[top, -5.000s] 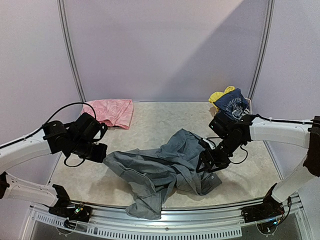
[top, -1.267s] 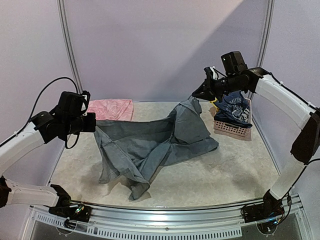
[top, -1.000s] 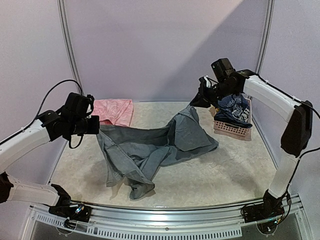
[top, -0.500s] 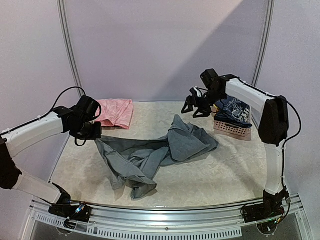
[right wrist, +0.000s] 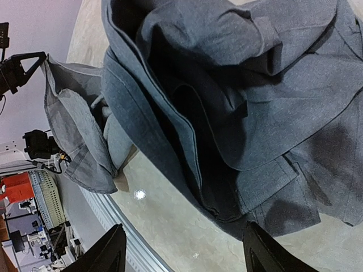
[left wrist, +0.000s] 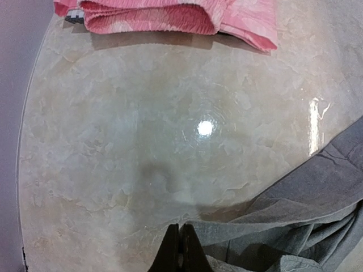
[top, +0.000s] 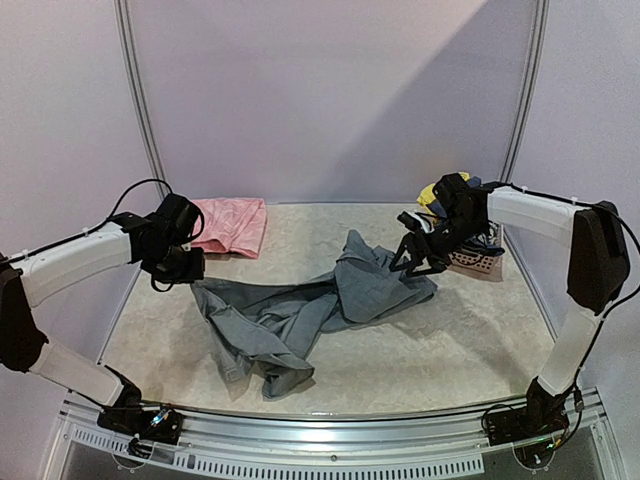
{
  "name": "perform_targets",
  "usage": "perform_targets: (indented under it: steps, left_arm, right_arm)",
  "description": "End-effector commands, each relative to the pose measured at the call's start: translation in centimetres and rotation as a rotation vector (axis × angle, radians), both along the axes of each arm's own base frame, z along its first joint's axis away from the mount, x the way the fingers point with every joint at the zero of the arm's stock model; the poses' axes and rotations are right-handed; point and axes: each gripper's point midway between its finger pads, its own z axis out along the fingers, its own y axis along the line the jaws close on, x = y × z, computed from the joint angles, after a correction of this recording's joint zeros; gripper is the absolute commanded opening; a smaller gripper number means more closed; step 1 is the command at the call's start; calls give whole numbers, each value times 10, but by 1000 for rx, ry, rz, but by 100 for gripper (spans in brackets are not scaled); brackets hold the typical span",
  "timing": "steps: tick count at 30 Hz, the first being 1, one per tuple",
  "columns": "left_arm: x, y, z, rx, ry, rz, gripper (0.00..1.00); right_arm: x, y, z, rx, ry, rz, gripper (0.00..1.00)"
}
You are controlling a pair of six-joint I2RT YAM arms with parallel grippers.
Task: Fold and stack the mixed laundry pile
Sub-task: Adjust the crumpled shirt at the center of the board.
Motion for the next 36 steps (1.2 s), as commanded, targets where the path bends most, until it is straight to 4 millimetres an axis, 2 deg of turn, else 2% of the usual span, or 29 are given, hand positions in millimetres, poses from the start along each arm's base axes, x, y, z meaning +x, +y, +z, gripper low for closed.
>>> perform_targets:
  steps: [1,11,16,20,23,25,26,29,31,33,36]
  left_arm:
    - [1,0,-4,-15,27,-1,0]
    - [0,-2,-6,-27,38,-10,0]
    - [0,-4,-7,-36,41,-13,0]
    - [-1,-5,-8,-45,43,-13,0]
    - [-2,-5,-9,-53,46,-12,0]
    - [-4,-5,-9,-57,45,-12,0]
    - [-5,-4,-7,-61,37,-10,0]
    - [-8,-5,-5,-77,19,-16,0]
    - [-9,-8,-1,-96,3,-36,0]
    - [-8,-10,7,-110,-26,-52,0]
    - [-6,-11,23,-121,-76,-70,0]
  right_arm:
    - [-2,15,8,65,-57,51,71]
    - [-3,23,-22,9,-35,69,65]
    - [-11,31,-32,-11,-23,101,57]
    - [-20,33,-39,-46,-13,116,20]
    - [-30,31,-34,-76,-5,119,4]
    - [-42,34,-21,-92,1,140,0]
    - [-57,38,1,-87,-11,175,0]
    - [-72,45,40,-28,-19,180,0]
    - [-72,44,80,17,-72,140,0]
    - [-64,37,118,18,-164,80,0]
    - [-49,24,166,2,-265,-19,0]
